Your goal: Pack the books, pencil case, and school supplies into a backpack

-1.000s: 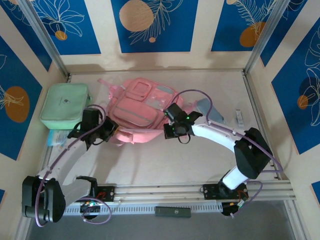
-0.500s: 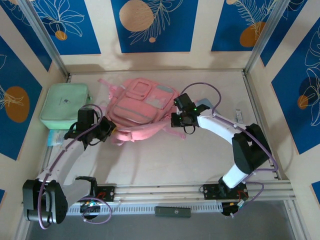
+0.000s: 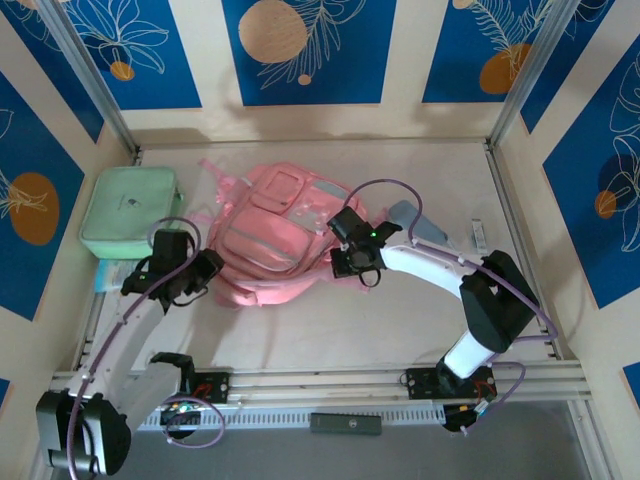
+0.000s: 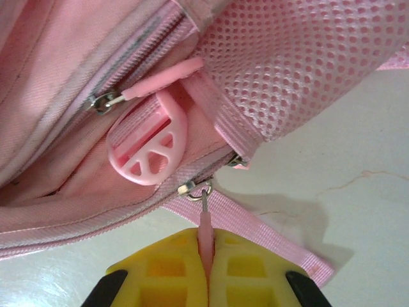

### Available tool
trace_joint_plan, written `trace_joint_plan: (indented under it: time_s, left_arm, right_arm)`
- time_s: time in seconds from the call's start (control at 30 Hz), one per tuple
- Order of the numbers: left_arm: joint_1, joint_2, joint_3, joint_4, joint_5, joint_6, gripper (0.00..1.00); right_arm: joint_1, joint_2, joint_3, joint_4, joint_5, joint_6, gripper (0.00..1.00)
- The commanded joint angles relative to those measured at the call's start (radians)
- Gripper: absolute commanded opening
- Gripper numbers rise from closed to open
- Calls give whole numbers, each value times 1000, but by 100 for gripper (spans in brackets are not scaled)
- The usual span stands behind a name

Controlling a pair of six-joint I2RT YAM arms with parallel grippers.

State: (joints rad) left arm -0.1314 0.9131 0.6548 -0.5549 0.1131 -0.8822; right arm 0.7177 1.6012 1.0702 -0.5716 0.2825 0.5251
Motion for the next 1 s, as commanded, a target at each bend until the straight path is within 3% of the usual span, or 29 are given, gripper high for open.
trace_joint_plan:
  time_s: [0.0,0.17,0.33,0.43,0.5,0.73,0.97]
  left_arm:
    - [-16,10,41,18,12,21,45]
    - [-167,91,87,93,9,-17,48]
    - [-305,189,156,151,-9,-22,50]
    - [-363,262,173,213,-13,-46,50]
    - [-386,311,186,244,-7,-57,50]
    - [-429,402,196,299,-29,-84,48]
    - [-429,416,148,288,-83,-102,47]
  right_arm:
    - [-36,14,-16,-35,4,24,5]
    - [-58,-16,29,-61,8,24,29]
    - [-87,-87,61,-89,-97,60,41]
    - [-150,-51,104,-89,-250,130,43]
    - [-162,-1,158,-102,-282,174,42]
    - [-166,225,406,-208,-220,276,40]
    - [-141,355,528,-280,-118,367,44]
